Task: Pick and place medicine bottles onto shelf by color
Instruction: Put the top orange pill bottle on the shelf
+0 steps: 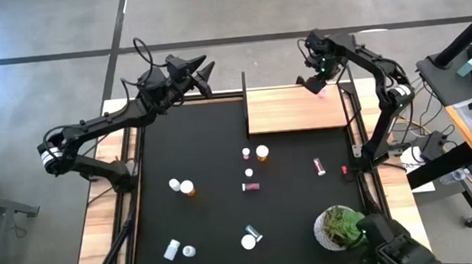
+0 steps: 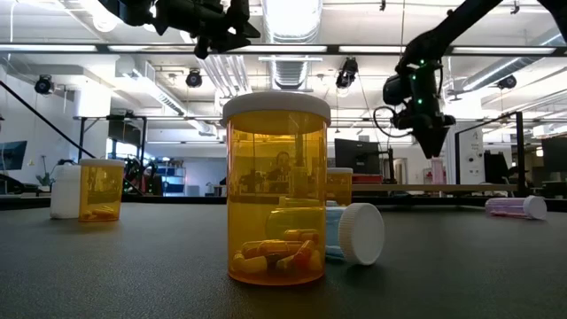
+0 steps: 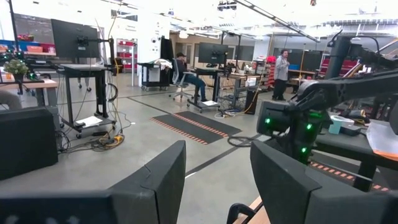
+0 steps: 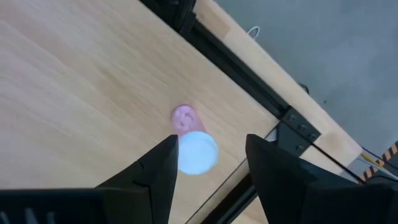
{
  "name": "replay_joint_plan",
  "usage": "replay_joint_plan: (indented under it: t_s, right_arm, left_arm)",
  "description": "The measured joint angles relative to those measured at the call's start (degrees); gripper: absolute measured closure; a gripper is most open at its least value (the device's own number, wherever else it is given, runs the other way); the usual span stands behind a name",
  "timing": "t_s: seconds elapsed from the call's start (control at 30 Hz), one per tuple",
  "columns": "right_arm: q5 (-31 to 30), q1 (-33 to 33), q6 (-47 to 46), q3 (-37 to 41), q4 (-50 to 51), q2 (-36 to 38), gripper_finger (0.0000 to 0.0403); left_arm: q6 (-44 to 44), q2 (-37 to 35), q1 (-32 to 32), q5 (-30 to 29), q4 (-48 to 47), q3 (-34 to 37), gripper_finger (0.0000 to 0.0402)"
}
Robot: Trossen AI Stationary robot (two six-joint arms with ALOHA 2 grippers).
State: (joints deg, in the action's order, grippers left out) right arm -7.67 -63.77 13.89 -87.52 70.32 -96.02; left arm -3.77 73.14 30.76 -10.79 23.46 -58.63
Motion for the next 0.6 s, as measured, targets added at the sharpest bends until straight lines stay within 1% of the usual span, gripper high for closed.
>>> replay_joint_plan:
  t_s: [0.17,0.33,0.47,0.6]
  right_arm:
    - [0.02,0.26,-2.52,-1.81,1.62,2.54,0.0222]
    - [0.07,2.33,-8.01,-2.19,3.52,6.67,0.0223]
    - [0.1,6.69,-12.68,-1.73,4.37,10.23,0.0223]
    - [0.13,13.44,-17.61,-1.1,4.53,13.6,0.0223]
  left_arm:
    - [0.01,0.0,0.0,0.0,0.0,0.0,0.0237]
    - [0.02,0.0,-0.02,0.02,0.0,0.0,0.0237]
    - [0.01,0.0,0.0,0.0,0.0,0.0,0.0237]
    - [0.02,0.0,0.0,0.02,0.0,0.0,0.0237]
